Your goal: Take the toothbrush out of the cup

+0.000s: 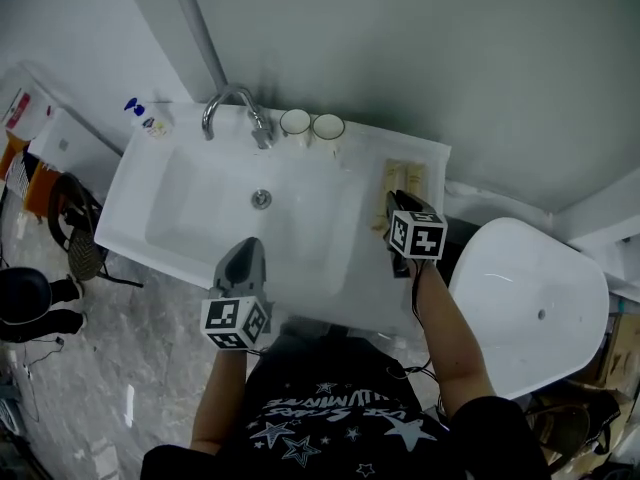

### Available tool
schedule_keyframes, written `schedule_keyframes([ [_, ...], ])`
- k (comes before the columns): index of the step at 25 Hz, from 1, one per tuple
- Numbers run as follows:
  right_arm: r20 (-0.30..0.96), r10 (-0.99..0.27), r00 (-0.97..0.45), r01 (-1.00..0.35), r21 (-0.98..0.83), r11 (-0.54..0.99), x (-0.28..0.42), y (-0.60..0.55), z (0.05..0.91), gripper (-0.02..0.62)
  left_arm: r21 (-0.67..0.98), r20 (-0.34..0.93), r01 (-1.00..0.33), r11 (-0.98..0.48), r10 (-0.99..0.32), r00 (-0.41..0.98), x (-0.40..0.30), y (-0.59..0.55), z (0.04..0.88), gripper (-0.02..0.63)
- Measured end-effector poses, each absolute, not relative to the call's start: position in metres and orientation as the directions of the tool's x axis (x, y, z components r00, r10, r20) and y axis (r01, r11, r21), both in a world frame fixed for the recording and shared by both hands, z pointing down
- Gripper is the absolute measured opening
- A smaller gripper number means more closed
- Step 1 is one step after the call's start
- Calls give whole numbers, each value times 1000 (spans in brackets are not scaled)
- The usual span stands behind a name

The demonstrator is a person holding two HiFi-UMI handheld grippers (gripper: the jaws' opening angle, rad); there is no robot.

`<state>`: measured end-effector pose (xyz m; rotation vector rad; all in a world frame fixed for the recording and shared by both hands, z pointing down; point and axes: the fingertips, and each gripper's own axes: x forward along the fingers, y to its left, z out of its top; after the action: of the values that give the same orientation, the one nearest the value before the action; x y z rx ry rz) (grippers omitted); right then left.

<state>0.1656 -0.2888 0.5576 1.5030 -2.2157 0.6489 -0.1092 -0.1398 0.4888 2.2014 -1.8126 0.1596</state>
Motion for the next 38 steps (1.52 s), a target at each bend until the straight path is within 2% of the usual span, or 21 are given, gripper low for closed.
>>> schedule_keyframes([
  [18, 505, -745, -435, -891, -122, 437, 116, -246, 527, 72, 156, 196, -983, -94, -973, 124, -140, -71, 471, 28],
  [27, 457, -732, -505, -853, -134, 504, 94, -176, 514, 69, 159, 182, -986, -56, -980, 85, -144, 0, 468, 29],
  [38, 373, -666, -646, -748, -137, 649, 46, -57, 492, 21, 161, 183, -987, 20, -983, 10, -140, 104, 464, 29],
])
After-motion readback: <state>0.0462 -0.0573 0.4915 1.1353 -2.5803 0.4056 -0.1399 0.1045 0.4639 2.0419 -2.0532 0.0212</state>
